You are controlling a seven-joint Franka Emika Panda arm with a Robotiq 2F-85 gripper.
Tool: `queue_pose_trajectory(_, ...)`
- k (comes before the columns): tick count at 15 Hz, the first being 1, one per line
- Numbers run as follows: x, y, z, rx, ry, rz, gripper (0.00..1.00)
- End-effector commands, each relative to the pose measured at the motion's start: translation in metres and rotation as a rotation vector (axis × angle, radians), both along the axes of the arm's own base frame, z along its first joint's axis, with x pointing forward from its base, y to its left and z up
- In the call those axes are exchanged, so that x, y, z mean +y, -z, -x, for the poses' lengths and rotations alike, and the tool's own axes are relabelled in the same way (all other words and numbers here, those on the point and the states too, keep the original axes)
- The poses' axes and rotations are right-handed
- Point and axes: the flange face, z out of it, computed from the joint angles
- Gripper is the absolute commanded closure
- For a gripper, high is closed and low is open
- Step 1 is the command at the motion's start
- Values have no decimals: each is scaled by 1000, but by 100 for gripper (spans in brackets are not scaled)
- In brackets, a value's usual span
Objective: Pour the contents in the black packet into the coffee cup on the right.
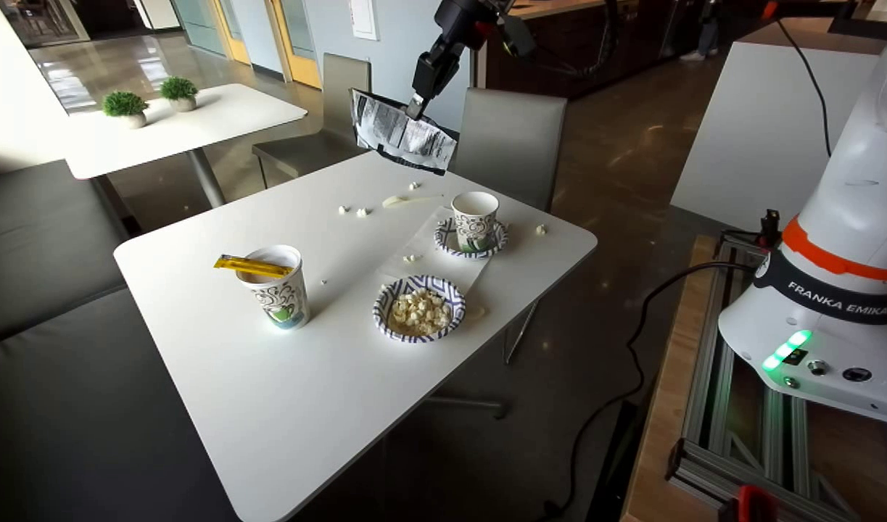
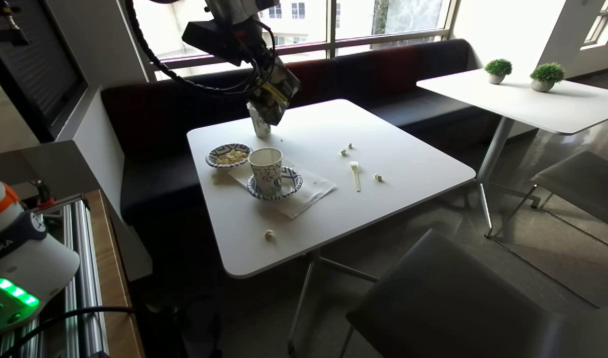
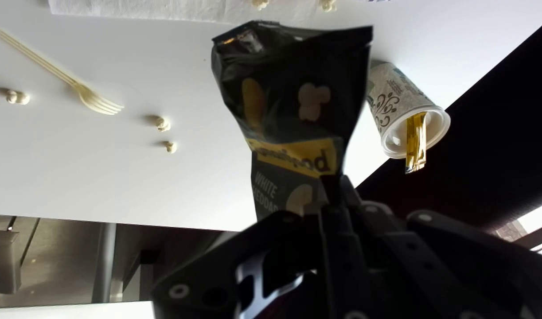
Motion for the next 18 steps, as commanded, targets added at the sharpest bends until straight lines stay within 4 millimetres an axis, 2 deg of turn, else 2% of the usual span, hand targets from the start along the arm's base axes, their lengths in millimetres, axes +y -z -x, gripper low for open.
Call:
queue_pose_trajectory(1, -12, -2, 8, 8, -6, -78, 100)
queue_pose_trajectory(4, -28, -2, 17, 4, -34, -164, 100)
queue_pose_trajectory(10, -79, 9, 26, -83, -28, -271, 100)
queue_pose_trajectory(18, -108, 31, 42, -106, -111, -388, 100)
